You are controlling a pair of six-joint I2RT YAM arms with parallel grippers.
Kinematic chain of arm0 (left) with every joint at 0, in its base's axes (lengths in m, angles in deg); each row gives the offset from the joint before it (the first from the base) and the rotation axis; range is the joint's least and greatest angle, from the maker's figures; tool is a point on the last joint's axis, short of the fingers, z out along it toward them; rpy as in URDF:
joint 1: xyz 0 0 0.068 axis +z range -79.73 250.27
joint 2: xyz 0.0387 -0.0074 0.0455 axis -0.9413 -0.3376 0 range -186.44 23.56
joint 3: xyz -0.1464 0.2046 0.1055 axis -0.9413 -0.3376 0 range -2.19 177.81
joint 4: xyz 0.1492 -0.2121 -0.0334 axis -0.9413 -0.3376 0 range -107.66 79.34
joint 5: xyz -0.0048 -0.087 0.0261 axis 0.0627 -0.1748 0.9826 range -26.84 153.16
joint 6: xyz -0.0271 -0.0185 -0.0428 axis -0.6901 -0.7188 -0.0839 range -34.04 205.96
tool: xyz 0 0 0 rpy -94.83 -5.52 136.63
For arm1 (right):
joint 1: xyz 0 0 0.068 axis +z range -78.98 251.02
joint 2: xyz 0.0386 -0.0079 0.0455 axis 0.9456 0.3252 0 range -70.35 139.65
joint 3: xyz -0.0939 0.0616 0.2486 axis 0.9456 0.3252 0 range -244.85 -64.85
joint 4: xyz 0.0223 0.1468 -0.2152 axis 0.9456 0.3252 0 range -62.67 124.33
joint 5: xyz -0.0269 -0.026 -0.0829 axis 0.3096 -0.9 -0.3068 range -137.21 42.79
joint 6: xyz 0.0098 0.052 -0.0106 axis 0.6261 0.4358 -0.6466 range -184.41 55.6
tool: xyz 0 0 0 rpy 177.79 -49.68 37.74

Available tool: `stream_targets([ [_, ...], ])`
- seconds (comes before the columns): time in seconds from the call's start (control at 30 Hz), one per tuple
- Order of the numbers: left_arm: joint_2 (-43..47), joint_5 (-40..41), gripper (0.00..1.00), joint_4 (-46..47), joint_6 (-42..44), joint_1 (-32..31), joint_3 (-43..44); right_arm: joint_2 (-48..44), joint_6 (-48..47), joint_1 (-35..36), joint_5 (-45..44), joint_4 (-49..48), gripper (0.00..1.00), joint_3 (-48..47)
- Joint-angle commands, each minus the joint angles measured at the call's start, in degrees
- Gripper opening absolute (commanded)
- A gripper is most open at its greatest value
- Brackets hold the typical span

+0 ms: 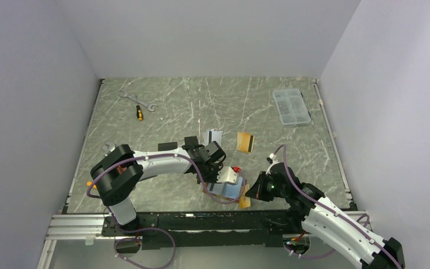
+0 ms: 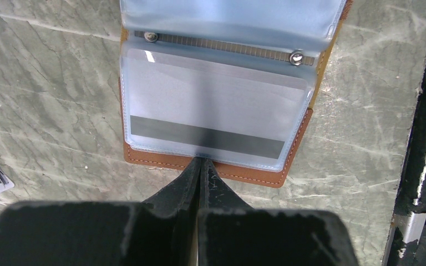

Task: Put the credit cards into the card holder
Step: Turn over the card slot in the card holder.

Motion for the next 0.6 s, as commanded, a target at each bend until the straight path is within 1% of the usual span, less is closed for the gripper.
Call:
stream_targets([
  [0.0,-0.8,-0.6,0.06,-1.9,0.2,-0.4,0.9,-2.0,-0.2,0.3,0.6,-2.2,0.0,-0.2],
  [0.17,-0.4,-0.7,0.05,-1.9,0.3,-0.4,0.9,-4.1,0.4,0.3,1.1,-4.3,0.0,-0.8],
  [0.43,0.2,-1.5,0.05,-2.1,0.2,-0.4,0.9,2.6,0.7,0.3,3.2,-12.6,0.0,-0.8],
  [0.57,0.8,-1.8,0.05,-2.1,0.2,-0.2,0.5,3.5,1.3,0.3,3.6,-15.5,0.0,-0.7],
])
